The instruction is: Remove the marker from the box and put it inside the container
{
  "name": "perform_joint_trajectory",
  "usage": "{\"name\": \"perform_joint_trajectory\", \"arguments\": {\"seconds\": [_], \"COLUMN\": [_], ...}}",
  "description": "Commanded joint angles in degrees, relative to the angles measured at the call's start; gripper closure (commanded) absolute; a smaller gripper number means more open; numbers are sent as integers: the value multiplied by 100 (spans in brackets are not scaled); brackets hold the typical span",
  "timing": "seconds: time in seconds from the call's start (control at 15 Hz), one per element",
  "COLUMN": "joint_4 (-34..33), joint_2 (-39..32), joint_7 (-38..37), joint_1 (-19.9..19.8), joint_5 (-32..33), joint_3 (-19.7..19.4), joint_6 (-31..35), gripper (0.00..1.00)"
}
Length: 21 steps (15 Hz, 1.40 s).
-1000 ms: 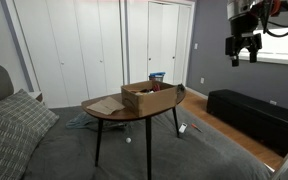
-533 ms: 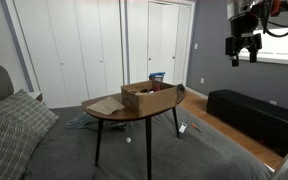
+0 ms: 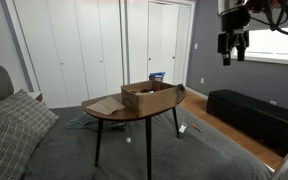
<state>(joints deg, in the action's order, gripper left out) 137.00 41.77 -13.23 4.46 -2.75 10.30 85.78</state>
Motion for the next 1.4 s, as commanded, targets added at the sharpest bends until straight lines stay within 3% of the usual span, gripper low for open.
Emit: {"name": "perform_joint_trajectory", "arguments": {"seconds": [0.0,0.2,0.47,0.93,1.2,1.27,1.33], "joint_4": [-576,-1099,-1753,-3174,-3746,-3322,-3401], "joint_2": [-591,-1365,-2429,-4112,-4740,-4409,-4510], "joint_7": [267,682,1502,3587,3972,3811,3823], "joint_1": [457,690,717,676,649,634,629], "joint_5": [-150,72,377,438,610,476,483], "joint_3": [457,640,512,33,32,31,35], "joint_6": [339,1065,1801,1793,1863,1944,1943], "gripper": [0,0,0,0,0,0,0]}}
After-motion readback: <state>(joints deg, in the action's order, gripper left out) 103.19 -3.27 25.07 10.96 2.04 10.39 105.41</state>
